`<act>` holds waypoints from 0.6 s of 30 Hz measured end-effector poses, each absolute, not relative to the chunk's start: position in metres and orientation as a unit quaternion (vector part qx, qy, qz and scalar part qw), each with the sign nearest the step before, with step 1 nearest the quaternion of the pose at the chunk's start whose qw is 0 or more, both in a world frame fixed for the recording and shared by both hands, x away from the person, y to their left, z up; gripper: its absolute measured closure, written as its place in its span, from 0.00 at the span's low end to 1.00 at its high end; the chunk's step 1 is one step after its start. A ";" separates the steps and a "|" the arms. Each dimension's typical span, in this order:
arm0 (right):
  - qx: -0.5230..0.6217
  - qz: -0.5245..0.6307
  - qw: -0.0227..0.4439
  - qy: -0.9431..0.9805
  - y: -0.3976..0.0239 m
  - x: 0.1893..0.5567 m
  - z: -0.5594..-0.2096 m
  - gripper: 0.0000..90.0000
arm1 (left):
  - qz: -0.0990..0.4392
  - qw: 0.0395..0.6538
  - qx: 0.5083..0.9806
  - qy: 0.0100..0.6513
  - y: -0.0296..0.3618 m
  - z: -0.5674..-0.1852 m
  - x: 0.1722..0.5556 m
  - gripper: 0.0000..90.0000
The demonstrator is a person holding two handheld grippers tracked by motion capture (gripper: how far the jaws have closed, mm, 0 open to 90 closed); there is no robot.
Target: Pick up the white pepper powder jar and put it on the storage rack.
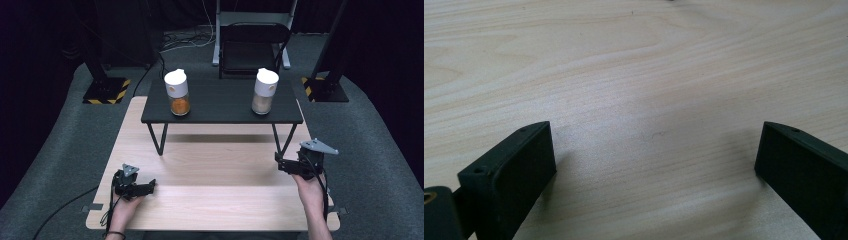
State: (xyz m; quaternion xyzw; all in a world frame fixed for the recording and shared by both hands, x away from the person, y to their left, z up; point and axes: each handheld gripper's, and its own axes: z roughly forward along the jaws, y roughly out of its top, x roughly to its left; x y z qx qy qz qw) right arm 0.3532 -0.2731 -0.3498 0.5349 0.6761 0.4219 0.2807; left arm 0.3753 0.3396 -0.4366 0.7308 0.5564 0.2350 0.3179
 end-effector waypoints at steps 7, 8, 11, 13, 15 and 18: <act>0.559 0.412 0.282 0.662 -0.287 0.343 -0.389 0.00 | 0.235 0.318 0.731 0.556 0.340 -0.437 0.375 0.02; 0.561 0.411 0.282 0.661 -0.288 0.342 -0.394 0.00 | 0.235 0.318 0.731 0.556 0.340 -0.437 0.375 0.02; 0.569 0.405 0.279 0.659 -0.290 0.340 -0.407 0.00 | 0.235 0.318 0.731 0.556 0.340 -0.437 0.375 0.02; 0.573 0.397 0.275 0.662 -0.291 0.341 -0.414 0.00 | 0.235 0.318 0.731 0.556 0.340 -0.437 0.375 0.02; 0.578 0.392 0.273 0.662 -0.290 0.341 -0.421 0.00 | 0.235 0.318 0.731 0.556 0.340 -0.437 0.375 0.02; 0.585 0.378 0.265 0.666 -0.290 0.343 -0.429 0.00 | 0.235 0.318 0.731 0.556 0.339 -0.437 0.376 0.02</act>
